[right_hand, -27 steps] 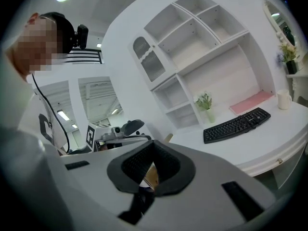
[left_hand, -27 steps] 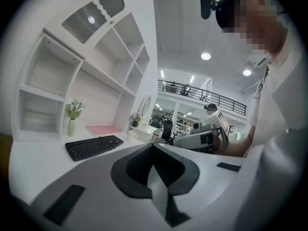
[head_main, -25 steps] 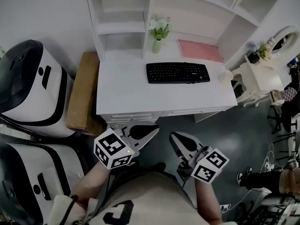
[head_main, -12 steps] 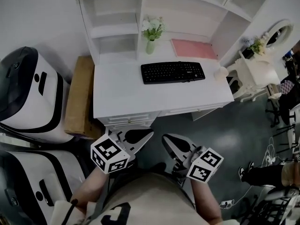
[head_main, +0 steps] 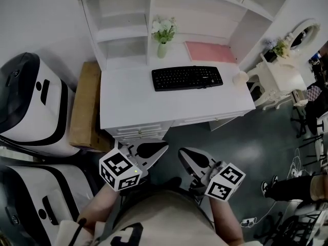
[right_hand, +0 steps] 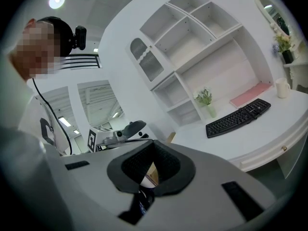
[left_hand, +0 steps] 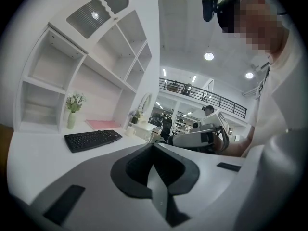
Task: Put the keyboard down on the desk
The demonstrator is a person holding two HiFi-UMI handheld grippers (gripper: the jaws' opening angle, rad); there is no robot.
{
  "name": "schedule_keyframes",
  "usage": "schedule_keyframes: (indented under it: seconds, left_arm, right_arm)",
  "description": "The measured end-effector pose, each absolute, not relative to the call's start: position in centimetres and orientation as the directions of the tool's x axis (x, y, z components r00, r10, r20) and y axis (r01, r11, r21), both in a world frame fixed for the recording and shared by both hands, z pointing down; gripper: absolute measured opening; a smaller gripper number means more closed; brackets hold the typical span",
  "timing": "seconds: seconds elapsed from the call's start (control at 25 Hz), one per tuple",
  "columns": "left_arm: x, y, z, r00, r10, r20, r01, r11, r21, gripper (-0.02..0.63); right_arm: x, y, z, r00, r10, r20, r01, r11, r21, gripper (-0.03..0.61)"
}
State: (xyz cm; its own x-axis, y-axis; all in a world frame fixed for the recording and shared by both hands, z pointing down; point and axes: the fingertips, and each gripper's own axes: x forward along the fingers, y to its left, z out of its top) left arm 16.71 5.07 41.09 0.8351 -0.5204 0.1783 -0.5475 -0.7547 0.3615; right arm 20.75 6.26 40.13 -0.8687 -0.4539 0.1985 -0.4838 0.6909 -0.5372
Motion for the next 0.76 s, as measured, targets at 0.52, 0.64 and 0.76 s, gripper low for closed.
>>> schedule_keyframes:
  seconds: [0.52,0.64,0.76]
  left_arm:
    - [16.5,5.8,42.3,0.828,-0.511,0.23,-0.56,-0.739,0.374,0.014]
    - [17.3,5.5,42.5,0.835,-0.498,0.236,-0.551,-0.746,0.375,0.014]
    - [18.4,5.9,42.8,0.84,-0.483,0.249,-0.543,-0.746,0.385,0.014]
  right_arm:
    - [20.0,6.6,41.2,-0.889,-0.422,0.18,-0.444,0.69,-0.572,0.023]
    - [20.8,6.2,41.2,-0.886,-0.432,0.171,-0.444,0.679,-0.585,0.023]
    - [21.7,6.4,41.5,-0.884,-0.435,0.171,-0.442,0.658,-0.609,0.023]
